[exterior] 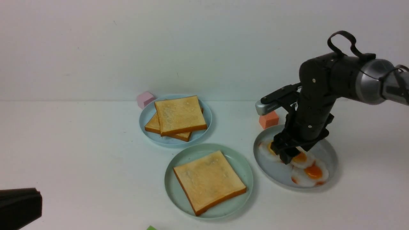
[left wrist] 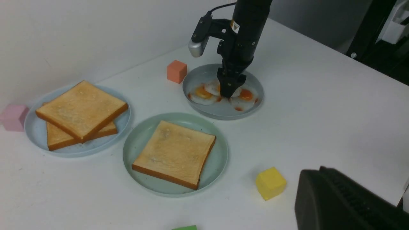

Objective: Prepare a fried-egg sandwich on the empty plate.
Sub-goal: Use the right arm to grab a fried egg

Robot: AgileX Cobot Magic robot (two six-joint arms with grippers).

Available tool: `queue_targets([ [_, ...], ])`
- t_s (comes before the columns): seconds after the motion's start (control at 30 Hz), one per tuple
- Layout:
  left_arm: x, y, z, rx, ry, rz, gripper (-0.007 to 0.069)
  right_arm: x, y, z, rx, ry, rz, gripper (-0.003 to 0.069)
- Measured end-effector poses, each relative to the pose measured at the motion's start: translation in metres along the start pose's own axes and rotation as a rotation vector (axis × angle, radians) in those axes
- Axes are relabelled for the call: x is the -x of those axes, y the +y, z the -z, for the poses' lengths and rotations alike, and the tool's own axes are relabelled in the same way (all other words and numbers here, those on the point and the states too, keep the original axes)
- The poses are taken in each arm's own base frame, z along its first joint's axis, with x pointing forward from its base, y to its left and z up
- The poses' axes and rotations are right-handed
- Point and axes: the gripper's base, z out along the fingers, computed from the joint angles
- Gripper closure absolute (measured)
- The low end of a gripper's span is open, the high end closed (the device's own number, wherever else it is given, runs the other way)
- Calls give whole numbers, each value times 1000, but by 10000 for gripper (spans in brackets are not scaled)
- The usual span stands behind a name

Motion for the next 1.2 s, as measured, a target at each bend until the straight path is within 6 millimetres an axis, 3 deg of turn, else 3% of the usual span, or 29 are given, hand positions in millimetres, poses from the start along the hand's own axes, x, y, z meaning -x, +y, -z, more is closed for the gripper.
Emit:
queue_targets([
  [0.1,0,0,0,1,1,0,638,0,-10,-20,16,8,2,137],
  [0.2,0,0,0,1,1,0,638,2,-17,-23,16,-8,6,137],
  [0.4,0,0,0,1,1,0,638,1,-20,-24,44,-17,21,149],
  [0.5,0,0,0,-5,1,6,638,1,-21,-24,54,-21,27,211],
  [0.77,-1,-1,0,-10,10,11,638,1,-21,-21,58,-9,34,211],
  [0.93,-3,-1,0,-11,32,12,638,-8,-17,-4,90,51,5,211],
  [1.1,-3,-1,0,-11,34,12,638,-10,-8,34,92,18,-23,211],
  [1.13,-3,-1,0,-11,34,12,638,-9,4,51,92,-7,-14,213],
  [1.17,-3,-1,0,-11,34,12,638,-9,6,53,93,-8,-16,213],
  [1.2,-3,-1,0,-10,34,12,638,-6,29,67,99,-35,18,213],
])
